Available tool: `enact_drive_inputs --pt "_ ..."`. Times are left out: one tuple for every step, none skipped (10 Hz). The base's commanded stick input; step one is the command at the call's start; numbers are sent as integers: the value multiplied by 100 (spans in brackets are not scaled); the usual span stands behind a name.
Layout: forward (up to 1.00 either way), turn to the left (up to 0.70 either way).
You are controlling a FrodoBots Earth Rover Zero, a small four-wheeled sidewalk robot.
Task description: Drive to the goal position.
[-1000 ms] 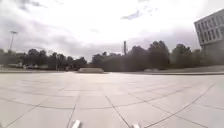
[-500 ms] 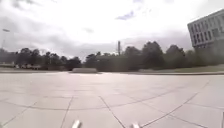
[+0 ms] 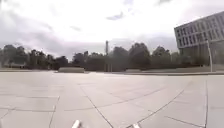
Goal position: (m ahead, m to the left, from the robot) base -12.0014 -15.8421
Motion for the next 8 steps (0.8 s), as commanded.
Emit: enact_drive_inputs --pt "0 -84" --pt "0 -84" --pt "0 -84" --pt "0 -84" --pt "0 -85" --pt "0 -84" --pt "0 -84" --pt "0 -84"
